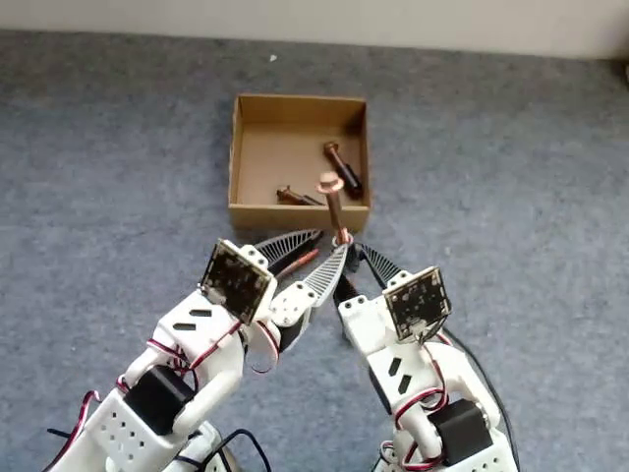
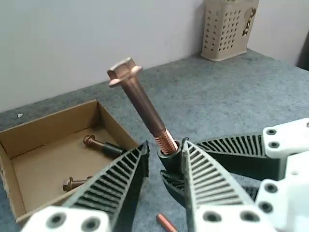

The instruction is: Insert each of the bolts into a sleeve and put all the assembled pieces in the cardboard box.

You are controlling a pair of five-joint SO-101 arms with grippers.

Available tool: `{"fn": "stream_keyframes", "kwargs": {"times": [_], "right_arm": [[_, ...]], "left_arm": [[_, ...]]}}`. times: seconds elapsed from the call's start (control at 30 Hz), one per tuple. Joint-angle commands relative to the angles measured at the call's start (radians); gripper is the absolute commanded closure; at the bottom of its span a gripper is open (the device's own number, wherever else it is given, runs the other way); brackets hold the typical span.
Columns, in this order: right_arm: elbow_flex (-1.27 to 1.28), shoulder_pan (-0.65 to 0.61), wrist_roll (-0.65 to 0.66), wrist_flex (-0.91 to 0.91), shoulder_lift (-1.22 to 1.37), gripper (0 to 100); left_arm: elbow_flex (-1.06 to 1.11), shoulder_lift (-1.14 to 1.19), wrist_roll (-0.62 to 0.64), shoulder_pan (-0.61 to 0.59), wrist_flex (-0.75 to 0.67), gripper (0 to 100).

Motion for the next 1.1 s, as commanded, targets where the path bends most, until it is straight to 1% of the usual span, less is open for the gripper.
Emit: {"fn": "stream_keyframes", "kwargs": {"times": [0.0, 0.1, 0.23, 0.37, 0.47, 0.53, 0.67, 0.8, 0.93, 1.07], "right_arm": [[-0.021, 0.013, 0.005, -0.038, -0.018, 99.3], [-0.019, 0.015, 0.005, -0.038, -0.018, 99.3], [-0.019, 0.018, 0.003, -0.038, -0.018, 99.3], [-0.027, 0.018, 0.005, -0.035, -0.018, 99.3], [-0.028, 0.018, 0.003, -0.028, -0.018, 99.3], [-0.028, 0.018, 0.005, 0.015, -0.018, 99.3], [-0.088, 0.015, 0.003, 0.079, -0.018, 99.3], [-0.142, 0.01, 0.002, 0.134, -0.018, 99.3], [-0.147, -0.041, 0.006, 0.143, -0.018, 99.3], [-0.147, -0.074, 0.006, 0.145, -0.018, 99.3]], "left_arm": [[-0.024, -0.008, 0.0, -0.012, 0.035, 85], [-0.077, -0.004, 0.0, -0.015, 0.124, 81], [-0.163, -0.007, -0.005, -0.015, 0.233, 81], [-0.174, -0.001, -0.1, -0.022, 0.245, 81], [-0.174, -0.007, -0.112, -0.105, 0.241, 84], [-0.177, -0.008, -0.112, -0.168, 0.235, 85], [-0.154, -0.005, -0.11, -0.255, 0.138, 87], [-0.09, -0.007, -0.109, -0.308, -0.044, 91], [-0.044, 0.001, -0.112, -0.308, -0.252, 95], [-0.01, 0.001, -0.114, -0.286, -0.37, 95]]}}
